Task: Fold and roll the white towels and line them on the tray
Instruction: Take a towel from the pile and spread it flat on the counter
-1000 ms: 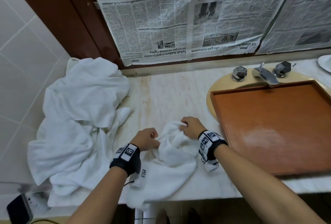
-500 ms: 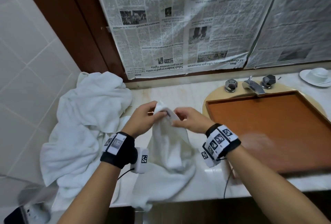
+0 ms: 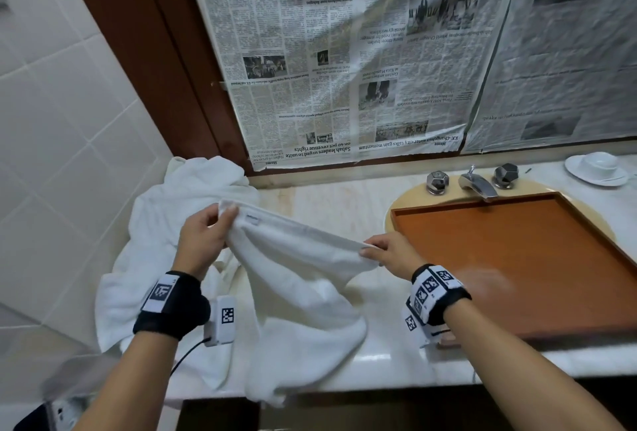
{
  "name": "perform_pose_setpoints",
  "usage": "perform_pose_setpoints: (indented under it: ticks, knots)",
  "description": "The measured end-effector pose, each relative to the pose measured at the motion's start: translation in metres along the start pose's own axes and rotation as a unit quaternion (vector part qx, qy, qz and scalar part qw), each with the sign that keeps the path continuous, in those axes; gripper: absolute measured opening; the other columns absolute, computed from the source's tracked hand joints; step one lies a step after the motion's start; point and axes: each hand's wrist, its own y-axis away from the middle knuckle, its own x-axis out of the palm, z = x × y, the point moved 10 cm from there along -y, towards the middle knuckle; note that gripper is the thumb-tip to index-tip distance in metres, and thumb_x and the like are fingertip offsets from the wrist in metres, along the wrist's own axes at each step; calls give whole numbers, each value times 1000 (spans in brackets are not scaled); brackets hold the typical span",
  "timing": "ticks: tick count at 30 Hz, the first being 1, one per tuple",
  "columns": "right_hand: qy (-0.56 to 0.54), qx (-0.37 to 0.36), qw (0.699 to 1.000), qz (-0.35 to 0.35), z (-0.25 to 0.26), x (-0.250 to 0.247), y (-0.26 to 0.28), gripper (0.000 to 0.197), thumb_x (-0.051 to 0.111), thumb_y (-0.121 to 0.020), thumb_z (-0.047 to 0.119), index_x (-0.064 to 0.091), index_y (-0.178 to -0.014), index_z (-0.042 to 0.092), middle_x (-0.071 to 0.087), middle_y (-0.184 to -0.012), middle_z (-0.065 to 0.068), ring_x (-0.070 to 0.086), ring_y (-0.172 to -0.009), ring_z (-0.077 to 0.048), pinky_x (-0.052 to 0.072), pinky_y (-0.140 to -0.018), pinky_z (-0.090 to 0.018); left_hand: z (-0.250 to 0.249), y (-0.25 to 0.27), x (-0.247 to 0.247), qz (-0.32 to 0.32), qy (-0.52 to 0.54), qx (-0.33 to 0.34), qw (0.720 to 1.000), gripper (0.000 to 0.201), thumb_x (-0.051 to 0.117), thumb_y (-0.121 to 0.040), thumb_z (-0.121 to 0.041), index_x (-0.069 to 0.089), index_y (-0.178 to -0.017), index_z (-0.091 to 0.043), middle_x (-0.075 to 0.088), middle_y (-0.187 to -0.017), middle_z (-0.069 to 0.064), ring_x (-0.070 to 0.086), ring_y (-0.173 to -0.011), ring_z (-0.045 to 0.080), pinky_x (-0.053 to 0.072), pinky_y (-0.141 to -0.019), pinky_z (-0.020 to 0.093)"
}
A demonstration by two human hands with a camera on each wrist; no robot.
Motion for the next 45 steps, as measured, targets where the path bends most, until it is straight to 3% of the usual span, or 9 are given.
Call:
perform_pose_setpoints:
  ticks: [7,12,18,21,26,29,35,40,45]
  knots:
    - [7,-31,997,-75,32,-39,29,11,65,-93,19,74,-89,13,68,-80,-12,61,-65,-17,50,-55,-23,56,16,-13,-16,-113,-33,993,56,61,-79,-62,67,-81,-7,66,-72,10,60,-67,24,54,-65,46]
    - [81,31,995,39,-13,69,60,19,62,-96,25,64,-78,23,60,-68,7,60,-63,-13,53,-59,-31,164,83,72,156,-256,-144,943,44,53,-98,-45,59,-71,-11,63,-75,11,61,-74,28,49,-69,36]
    - [102,113,984,93,-55,123,116,15,55,-94,18,67,-85,17,68,-83,-3,70,-74,-19,49,-56,-19,198,133,82,229,-248,-158,928,42,46,-102,-42,44,-70,-16,49,-64,2,47,-62,21,35,-62,33]
    - [88,114,984,100,-39,112,126,19,55,-97,19,62,-81,13,69,-81,-10,72,-74,-24,51,-56,-23,189,140,69,241,-201,-160,936,43,47,-100,-50,50,-72,-18,55,-64,0,51,-59,17,40,-58,32]
    - [86,64,994,39,11,72,125,21,54,-99,19,62,-86,5,69,-83,-13,71,-71,-23,56,-61,-37,156,132,57,236,-143,-101,956,66,47,-83,-73,64,-89,-10,70,-89,13,66,-79,27,53,-78,43]
    - [87,48,995,8,38,51,128,24,53,-100,18,63,-91,-3,67,-83,-14,70,-68,-20,57,-65,-41,122,128,52,229,-99,-77,965,58,51,-84,-70,66,-91,-15,69,-88,17,62,-74,21,53,-67,43]
    - [143,21,988,-46,84,7,138,27,56,-98,23,65,-89,-1,65,-82,-11,66,-65,-20,51,-58,-23,56,113,15,166,-61,-15,984,57,57,-82,-65,69,-97,-11,68,-87,20,62,-76,25,55,-68,59]
    - [167,-22,982,-87,125,-48,130,27,61,-96,27,67,-83,4,66,-79,-14,65,-76,-32,57,-72,-48,-10,82,-33,73,-57,49,995,50,60,-83,-58,65,-89,-8,58,-76,5,56,-74,18,57,-65,44]
    - [186,-48,973,-130,173,-95,124,32,62,-96,31,66,-89,1,66,-78,-16,65,-52,-13,55,-59,-43,-78,50,-57,36,-110,126,985,13,64,-96,-31,72,-90,-21,64,-91,11,63,-82,17,63,-66,44]
